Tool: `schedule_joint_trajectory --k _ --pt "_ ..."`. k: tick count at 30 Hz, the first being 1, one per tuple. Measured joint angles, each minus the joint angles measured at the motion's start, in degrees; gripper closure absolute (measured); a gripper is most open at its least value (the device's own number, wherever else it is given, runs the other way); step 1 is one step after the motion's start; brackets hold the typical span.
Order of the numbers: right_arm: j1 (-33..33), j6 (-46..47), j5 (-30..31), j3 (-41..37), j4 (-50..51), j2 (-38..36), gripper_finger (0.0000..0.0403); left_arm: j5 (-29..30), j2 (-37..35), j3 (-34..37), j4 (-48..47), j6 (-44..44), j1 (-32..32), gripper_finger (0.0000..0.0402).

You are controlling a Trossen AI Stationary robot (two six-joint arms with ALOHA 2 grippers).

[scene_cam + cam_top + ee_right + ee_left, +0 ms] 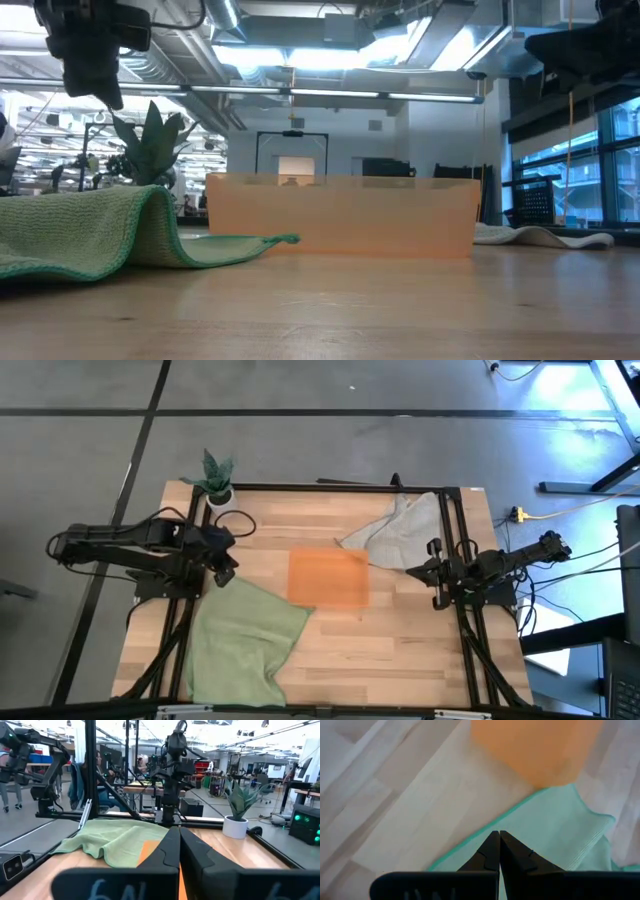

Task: Roll microfiber towels into tight, uniform cylinder then place into a basket
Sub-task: Fold the green microfiber towel

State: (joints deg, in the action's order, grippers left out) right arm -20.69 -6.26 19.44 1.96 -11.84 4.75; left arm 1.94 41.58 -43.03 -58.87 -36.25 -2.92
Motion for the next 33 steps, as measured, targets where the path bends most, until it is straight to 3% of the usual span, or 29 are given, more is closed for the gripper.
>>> schedule_joint_trajectory --k 9,20,33 --pt "0.0 -0.3 2.6 0.0 0.1 0.0 0.0400 0.9 1.0 0.0 -3.8 -7.6 -0.1 0.0396" --pt "0.0 -0.3 2.5 0.0 0.1 0.0 0.0400 0.0 5.0 0.6 -10.3 -18.4 -0.1 0.0325" --pt "0.0 -0.3 2.5 0.1 0.5 0.0 0.0400 0.0 13.2 3.7 -7.3 -28.1 0.0 0.0321"
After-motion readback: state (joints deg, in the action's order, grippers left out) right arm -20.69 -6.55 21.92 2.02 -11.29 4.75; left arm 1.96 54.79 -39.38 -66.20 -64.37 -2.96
